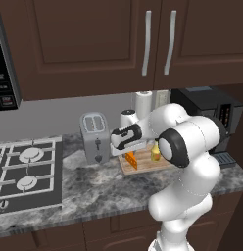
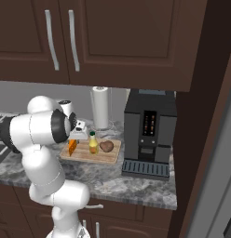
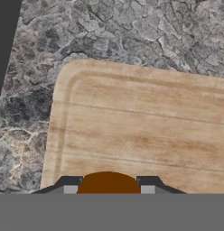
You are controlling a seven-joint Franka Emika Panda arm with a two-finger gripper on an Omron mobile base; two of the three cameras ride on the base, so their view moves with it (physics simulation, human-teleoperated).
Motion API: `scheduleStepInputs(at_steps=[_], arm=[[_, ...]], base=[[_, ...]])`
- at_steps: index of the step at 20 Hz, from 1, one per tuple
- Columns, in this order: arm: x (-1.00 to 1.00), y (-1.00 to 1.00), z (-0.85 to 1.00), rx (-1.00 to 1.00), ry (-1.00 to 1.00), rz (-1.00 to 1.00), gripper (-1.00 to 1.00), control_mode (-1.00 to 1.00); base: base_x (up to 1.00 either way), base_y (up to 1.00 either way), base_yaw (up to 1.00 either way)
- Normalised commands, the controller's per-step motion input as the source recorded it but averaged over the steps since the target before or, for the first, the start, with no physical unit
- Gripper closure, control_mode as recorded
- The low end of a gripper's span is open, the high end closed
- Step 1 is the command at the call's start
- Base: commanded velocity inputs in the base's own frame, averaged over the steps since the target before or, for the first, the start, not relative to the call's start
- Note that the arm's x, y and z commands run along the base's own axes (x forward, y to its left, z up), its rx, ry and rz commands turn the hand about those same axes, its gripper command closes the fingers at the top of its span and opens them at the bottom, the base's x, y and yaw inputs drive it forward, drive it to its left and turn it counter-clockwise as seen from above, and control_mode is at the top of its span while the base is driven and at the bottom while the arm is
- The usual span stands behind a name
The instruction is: Retrieve the reheated potato from the microwave, then place the potato, cheese, and condiment on the cutting board.
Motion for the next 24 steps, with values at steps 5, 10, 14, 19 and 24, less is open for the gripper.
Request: scheduleStepInputs(at_steps=[5, 10, 14, 19, 24], arm=[[0.28, -0.15, 0.0, 0.0, 0.04, 0.0, 1.0, -1.0], [0.23, -0.21, 0.01, 0.0, 0.02, -0.01, 1.0, -1.0], [0.22, -0.17, 0.01, 0.0, 0.0, -0.01, 1.0, -1.0], [0.24, -0.11, 0.01, 0.0, 0.0, -0.01, 1.0, -1.0], [0.22, -0.01, 0.0, 0.0, 0.0, -0.01, 1.0, -1.0]], base=[[0.0, 0.0, 0.0], [0.0, 0.0, 0.0], [0.0, 0.0, 0.0], [0.0, 0.0, 0.0], [0.0, 0.0, 0.0]])
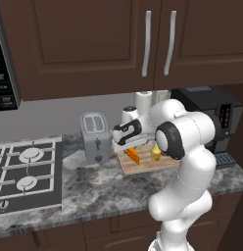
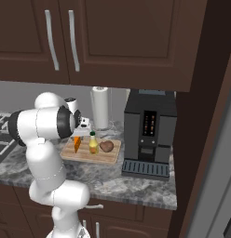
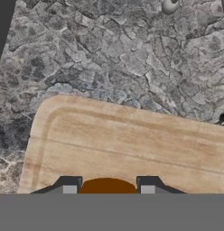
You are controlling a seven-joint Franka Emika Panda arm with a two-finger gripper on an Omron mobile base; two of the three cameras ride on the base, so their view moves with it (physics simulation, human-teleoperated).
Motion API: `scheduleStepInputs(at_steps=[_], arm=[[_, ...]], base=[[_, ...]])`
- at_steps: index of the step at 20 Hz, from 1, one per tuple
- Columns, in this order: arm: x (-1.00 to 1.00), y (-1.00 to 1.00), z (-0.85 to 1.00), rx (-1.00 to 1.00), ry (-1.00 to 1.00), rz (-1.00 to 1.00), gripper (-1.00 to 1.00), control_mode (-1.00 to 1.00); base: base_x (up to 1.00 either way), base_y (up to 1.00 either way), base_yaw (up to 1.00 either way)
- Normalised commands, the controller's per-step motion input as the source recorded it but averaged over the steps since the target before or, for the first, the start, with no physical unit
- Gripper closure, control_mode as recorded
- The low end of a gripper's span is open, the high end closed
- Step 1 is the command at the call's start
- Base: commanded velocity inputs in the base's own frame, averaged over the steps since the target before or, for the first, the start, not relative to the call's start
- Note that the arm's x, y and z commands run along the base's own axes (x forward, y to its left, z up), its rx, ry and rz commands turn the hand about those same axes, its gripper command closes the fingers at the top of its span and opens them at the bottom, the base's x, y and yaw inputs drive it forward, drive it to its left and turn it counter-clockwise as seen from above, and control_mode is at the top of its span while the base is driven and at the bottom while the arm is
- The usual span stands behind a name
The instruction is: Retrieve the reheated potato from the microwave, then place the potato, cheese, and condiment on the cutting board.
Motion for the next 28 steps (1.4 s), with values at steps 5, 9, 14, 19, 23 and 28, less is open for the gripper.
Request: scheduleStepInputs(at_steps=[5, 9, 14, 19, 23, 28], arm=[[0.02, 0.0, -0.05, 0.0, 0.01, 0.0, -1.0, -1.0], [0.0, 0.0, 0.0, 0.0, 0.0, 0.0, -1.0, -1.0], [-0.03, 0.0, 0.08, 0.0, 0.0, -0.03, -1.0, -1.0], [-0.17, 0.0, 0.13, 0.0, 0.0, -0.04, -1.0, -1.0], [-0.32, 0.0, 0.0, 0.0, 0.0, -0.02, -1.0, -1.0], [-0.11, 0.0, 0.05, 0.0, 0.0, -0.03, -1.0, -1.0]], base=[[0.0, 0.0, 0.0], [0.0, 0.0, 0.0], [0.0, 0.0, 0.0], [0.0, 0.0, 0.0], [0.0, 0.0, 0.0], [0.0, 0.0, 0.0]])
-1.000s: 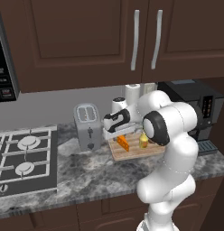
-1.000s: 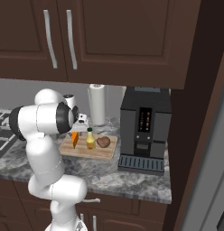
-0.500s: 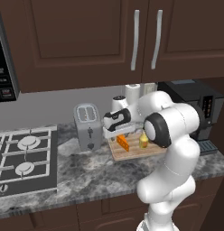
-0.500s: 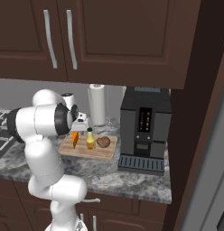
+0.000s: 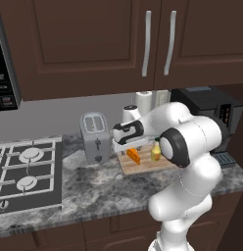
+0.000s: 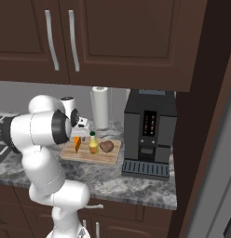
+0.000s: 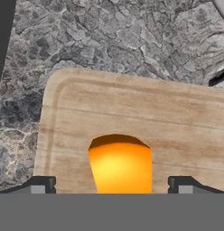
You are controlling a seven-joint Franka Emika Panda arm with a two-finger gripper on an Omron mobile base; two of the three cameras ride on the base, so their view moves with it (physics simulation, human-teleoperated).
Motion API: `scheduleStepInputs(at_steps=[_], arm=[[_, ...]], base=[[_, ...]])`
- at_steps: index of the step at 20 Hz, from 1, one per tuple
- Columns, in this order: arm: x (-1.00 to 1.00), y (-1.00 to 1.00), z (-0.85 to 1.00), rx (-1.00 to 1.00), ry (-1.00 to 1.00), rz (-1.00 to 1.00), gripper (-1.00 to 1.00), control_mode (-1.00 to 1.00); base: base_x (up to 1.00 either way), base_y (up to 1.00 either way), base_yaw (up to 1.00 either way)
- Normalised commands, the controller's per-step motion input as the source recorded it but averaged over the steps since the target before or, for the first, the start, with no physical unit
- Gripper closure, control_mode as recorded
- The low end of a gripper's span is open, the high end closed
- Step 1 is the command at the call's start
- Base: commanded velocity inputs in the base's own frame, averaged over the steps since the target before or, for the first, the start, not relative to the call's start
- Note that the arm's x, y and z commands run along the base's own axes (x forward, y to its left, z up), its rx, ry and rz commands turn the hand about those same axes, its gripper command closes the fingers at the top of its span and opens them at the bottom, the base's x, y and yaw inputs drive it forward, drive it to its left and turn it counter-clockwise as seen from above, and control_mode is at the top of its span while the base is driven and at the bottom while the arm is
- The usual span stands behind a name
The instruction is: Retrieve the reheated potato from the microwave, then place the potato, cheese, and condiment on the cutting board.
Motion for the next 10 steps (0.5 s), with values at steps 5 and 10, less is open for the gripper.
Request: scheduleStepInputs(at_steps=[5, 10], arm=[[-0.17, -0.01, 0.18, 0.0, 0.0, -0.01, -1.0, -1.0], [-0.38, -0.02, 0.14, 0.0, 0.0, 0.0, -1.0, -1.0]], base=[[0.0, 0.0, 0.0], [0.0, 0.0, 0.0]])
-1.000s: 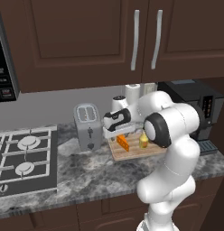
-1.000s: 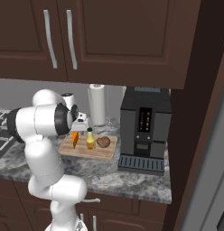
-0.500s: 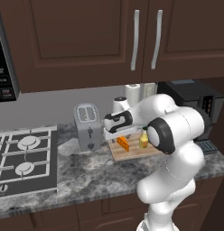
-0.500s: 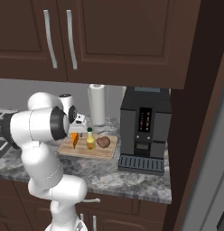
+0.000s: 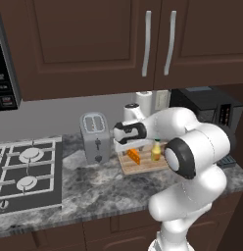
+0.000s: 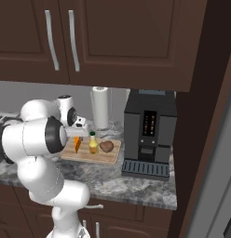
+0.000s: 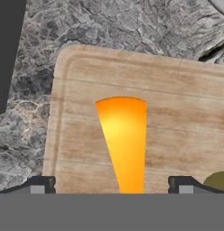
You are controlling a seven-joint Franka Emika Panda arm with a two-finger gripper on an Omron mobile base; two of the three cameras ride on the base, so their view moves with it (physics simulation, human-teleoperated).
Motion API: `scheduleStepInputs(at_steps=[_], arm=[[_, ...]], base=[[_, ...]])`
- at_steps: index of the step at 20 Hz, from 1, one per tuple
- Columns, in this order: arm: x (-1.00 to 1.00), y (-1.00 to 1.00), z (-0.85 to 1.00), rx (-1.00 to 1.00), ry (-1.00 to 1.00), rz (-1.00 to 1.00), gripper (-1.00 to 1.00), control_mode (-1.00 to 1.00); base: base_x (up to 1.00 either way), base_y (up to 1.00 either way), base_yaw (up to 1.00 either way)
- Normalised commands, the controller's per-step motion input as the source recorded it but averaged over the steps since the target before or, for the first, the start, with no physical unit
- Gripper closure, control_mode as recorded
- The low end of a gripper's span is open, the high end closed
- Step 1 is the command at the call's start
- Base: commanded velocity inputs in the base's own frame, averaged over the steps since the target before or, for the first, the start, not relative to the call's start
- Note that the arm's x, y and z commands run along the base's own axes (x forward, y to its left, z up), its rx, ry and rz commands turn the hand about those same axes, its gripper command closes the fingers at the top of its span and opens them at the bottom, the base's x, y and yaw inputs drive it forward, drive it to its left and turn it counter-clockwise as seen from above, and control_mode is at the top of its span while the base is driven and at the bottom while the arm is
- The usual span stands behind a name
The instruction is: Retrieve the reheated potato from the microwave, then place the potato, cheese, and condiment on the cutting board.
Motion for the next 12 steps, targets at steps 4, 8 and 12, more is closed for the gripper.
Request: scheduleStepInputs(at_steps=[4, 8, 12], arm=[[-0.4, -0.01, 0.09, 0.0, 0.0, -0.01, -1.0, -1.0], [-0.54, -0.03, 0.05, 0.01, 0.0, 0.0, -1.0, -1.0], [-0.61, -0.02, 0.04, 0.01, 0.0, 0.0, -1.0, -1.0]], base=[[0.0, 0.0, 0.0], [0.0, 0.0, 0.0], [0.0, 0.0, 0.0]])
